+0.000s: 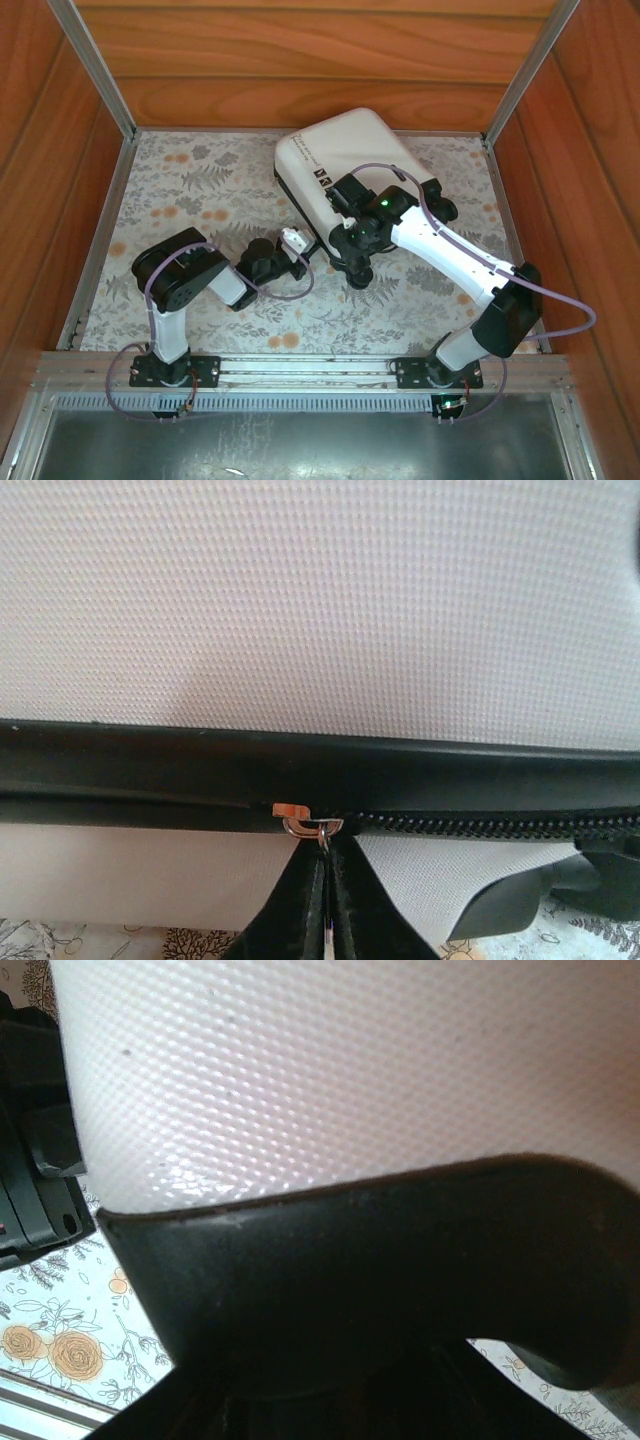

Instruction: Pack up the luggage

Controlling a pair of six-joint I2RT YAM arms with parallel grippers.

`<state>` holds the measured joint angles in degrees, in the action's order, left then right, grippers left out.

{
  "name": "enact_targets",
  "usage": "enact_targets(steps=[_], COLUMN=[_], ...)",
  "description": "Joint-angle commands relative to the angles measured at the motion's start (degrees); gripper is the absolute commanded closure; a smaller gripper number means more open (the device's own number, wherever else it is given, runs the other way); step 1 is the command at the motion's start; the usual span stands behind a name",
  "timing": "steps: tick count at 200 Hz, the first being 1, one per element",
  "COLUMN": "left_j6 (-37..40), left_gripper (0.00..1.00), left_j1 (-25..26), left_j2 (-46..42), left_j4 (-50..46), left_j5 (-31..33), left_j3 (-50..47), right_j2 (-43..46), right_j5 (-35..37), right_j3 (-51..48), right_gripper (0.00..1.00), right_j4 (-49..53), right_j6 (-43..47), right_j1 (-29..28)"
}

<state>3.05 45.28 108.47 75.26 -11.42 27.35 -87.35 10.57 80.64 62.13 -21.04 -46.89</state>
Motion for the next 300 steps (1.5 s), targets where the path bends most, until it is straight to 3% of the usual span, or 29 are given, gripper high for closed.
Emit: enact_targets(steps=[1,21,49,99,200,240,263,300], left_j6=[0.3,0.9,1.6,3.4,9.2,9.0,9.6,8.6], left_gripper=[1.00,1.00,1.00,1.00,1.00,1.00,1.00,1.00], left_j1=[1.2,1.7,3.2,7.9,22.8,23.4,23.4,23.4], left_j2=[-3.3,-4.9,-6.6,-8.2,-11.0,-16.8,-20.7,-18.0], left_j4=[5.9,5.9,5.9,6.0,6.0,5.4,-2.4,-5.6], left_j5=[1.0,1.0,1.2,4.5,15.8,14.5,12.8,13.8], left_j3=[-0.4,-1.4,-3.3,-6.1,-10.4,-15.8,-14.5,-10.4], right_j2=[1.6,1.1,-0.1,-3.2,-18.0,-20.9,-21.6,-24.1], right_j5=[-0.5,-2.4,-5.9,-13.7,-18.4,-8.7,-3.2,-8.9], right_j3=[0.5,1.4,4.8,11.6,26.5,35.8,38.0,38.0], right_gripper=[0.59,0.66,1.00,1.00,1.00,1.00,1.00,1.00], right_j4=[-0.9,-1.2,-2.1,-7.5,-12.8,1.8,7.6,3.0], right_j6=[0.4,1.7,0.4,-3.0,-5.2,4.9,7.7,4.9], right_j1=[-0.5,-0.7,-0.9,-0.9,-1.8,-3.1,-4.0,-4.9])
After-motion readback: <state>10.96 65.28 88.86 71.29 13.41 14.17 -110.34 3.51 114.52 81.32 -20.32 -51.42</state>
